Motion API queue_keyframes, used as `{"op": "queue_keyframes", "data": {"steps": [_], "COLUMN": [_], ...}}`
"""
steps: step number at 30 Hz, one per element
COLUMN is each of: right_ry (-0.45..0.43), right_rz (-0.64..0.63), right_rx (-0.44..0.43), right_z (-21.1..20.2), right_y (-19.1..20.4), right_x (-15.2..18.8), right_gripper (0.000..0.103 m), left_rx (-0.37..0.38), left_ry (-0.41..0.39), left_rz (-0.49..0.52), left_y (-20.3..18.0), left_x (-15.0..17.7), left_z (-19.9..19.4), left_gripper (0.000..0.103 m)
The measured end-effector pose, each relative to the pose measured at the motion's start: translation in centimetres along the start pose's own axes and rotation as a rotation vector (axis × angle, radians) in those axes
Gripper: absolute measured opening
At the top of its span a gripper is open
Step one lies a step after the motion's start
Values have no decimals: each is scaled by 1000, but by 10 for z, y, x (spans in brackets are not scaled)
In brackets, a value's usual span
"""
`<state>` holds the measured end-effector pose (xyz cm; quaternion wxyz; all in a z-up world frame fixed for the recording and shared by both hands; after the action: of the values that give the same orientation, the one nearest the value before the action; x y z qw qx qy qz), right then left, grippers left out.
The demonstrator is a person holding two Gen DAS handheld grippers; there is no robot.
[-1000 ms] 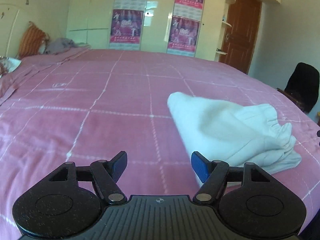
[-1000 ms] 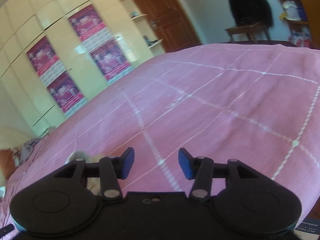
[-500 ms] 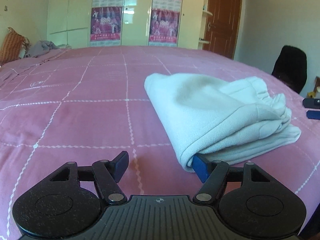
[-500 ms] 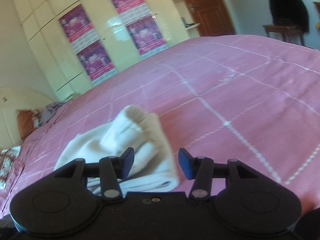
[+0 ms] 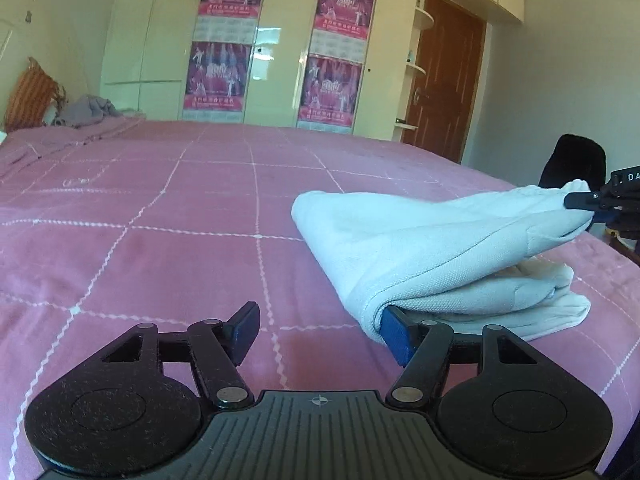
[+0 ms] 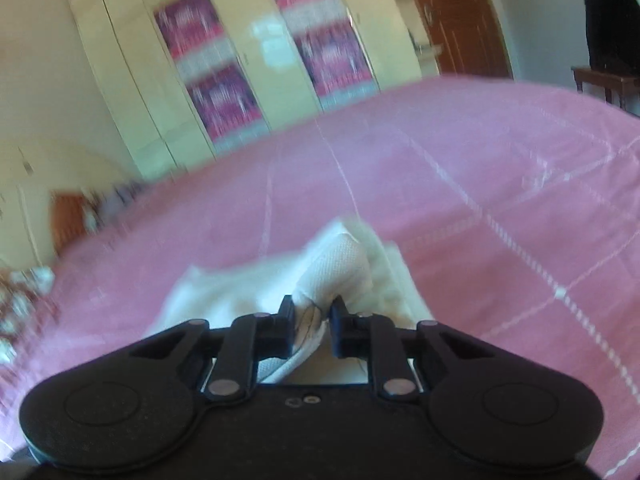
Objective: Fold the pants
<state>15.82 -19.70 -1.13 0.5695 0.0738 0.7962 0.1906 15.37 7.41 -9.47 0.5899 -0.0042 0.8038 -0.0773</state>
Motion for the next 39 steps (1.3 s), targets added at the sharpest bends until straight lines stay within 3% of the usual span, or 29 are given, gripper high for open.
{"op": "queue_keyframes", "data": {"steps": [2,3,5,6,9,15,16,18,21,22,24,26,28,30,31,34,37,39], "right_ry": [-13,40,177,145,48,200,236,239,109,120,266,253,180,84,48,-8,-12,53], "right_rz": [10,5,125,189,224,319,321,300,224,192,176,275,276,175,103,-106,-318,-491], "right_rx": [29,73,83,67,84,43,58,56,-16,15,109,68,94,116,123,59,32,45], "right_z": [-10,-2,14,6,-21,19,27,26,-3,-2,19,15,-6,-28,-34,-33,-11,9], "right_y": [-8,-15,-39,-48,-54,-66,-65,-56,-38,-37,-51,-68,-71,-65,-59,-34,-7,5], "right_x": [3,12,26,28,27,39,42,35,21,25,46,47,35,21,14,0,6,27], "right_gripper": [16,18,22,29,74,63,34,27,27,30,35,36,49,45,44,39,37,29], "left_rx": [4,4,8,6,4,4,4,-4,-6,2,11,8,-22,-23,-3,108,179,195], "left_ry": [85,115,104,92,96,105,52,-31,62,106,140,166,160,49,13,-31,26,167], "left_rz": [18,4,-23,-34,-42,-40,-45,-14,13,22,42,50,3,-55,-61,-104,-105,-70], "left_y": [-6,-5,-1,1,1,2,3,1,-2,-3,-5,-2,7,9,4,-26,-57,-69], "left_x": [9,13,12,10,11,15,11,5,15,19,20,16,8,-11,-22,-48,-38,-9], "left_z": [12,16,13,10,10,17,9,-1,14,19,19,6,-10,-24,-23,4,45,71], "left_gripper": [66,66,66,66,66,67,66,67,67,67,67,67,67,65,58,55,52,52]}}
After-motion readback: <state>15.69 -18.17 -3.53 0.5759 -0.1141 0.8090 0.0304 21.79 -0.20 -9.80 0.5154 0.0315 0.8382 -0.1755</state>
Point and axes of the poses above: each gripper's, at about its wrist camera, not at the fingertips, and z roughly the way its jaws point, y to its left, x to its underside, the point moved 1 cm from there along z, roughly the way its jaws point, and after that the axes turned 9 degrees about -y, right-handed, at the moved point
